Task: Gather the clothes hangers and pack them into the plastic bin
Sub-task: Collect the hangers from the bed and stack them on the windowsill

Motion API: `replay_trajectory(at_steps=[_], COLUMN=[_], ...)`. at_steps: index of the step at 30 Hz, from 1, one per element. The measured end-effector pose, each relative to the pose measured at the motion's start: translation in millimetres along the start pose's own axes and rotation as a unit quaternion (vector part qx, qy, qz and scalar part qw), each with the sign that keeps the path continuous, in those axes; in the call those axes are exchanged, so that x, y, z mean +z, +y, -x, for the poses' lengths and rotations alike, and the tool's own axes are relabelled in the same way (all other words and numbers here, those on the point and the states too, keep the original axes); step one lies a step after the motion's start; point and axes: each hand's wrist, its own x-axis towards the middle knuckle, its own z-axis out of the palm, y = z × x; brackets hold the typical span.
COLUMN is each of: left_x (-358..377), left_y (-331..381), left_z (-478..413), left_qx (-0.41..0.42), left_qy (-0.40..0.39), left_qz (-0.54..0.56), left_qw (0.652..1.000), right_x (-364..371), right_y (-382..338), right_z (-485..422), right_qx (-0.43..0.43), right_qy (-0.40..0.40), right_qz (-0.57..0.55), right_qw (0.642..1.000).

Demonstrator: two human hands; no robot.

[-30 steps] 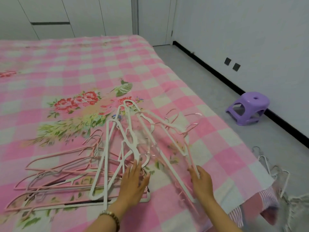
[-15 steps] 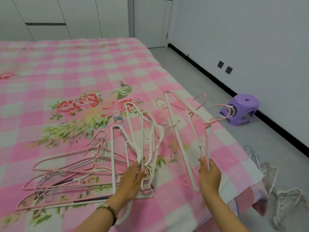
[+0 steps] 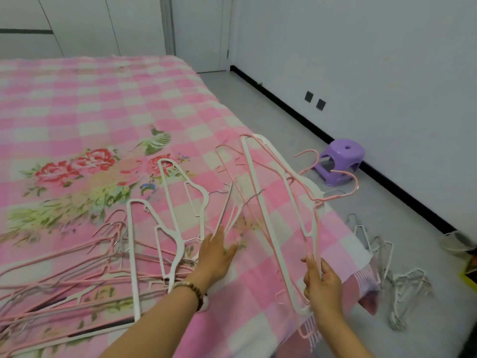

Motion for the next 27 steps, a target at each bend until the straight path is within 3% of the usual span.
replay_trajectory(at_steps=[4,6,8,10,16,20,23,27], left_x=[6,10,13,14,7,13,21,38], left_y=[9,10,14,16,17,15,10,10], left_z=[-6,-5,1,5,12,16,18,24], left_qx=[-0.038,-0.049,-0.074,-0.079,0.006,-0.013,-0.014,0.011], left_qy=[-0.027,-0.003,0.019,0.043,0.137,0.157,0.111,-0.07], left_qz=[0.009,0.093,0.244,0.325,0.296,0.302,0.253,0.206], left_qw=[0.999,0.994,0.967,0.942,0.945,0.94,0.961,0.976], right_x=[-7,-8,-7,-5,-5,-9,-11,-10], right_y=[0,1,4,8,19,2,-12,-29], right_z=[-4,-7,-8,-11,-14,-15,-19,-17], right_qx=[0.004,-0.006,-0.016,-0.017,0.004,-0.031,-0.006,0.02], right_qy=[-0.006,0.003,0.018,0.042,0.098,0.134,0.134,0.101], right_qz=[-0.007,0.014,0.038,0.054,0.061,0.02,-0.052,-0.151], right_qw=[1.0,1.0,0.999,0.998,0.993,0.99,0.99,0.983])
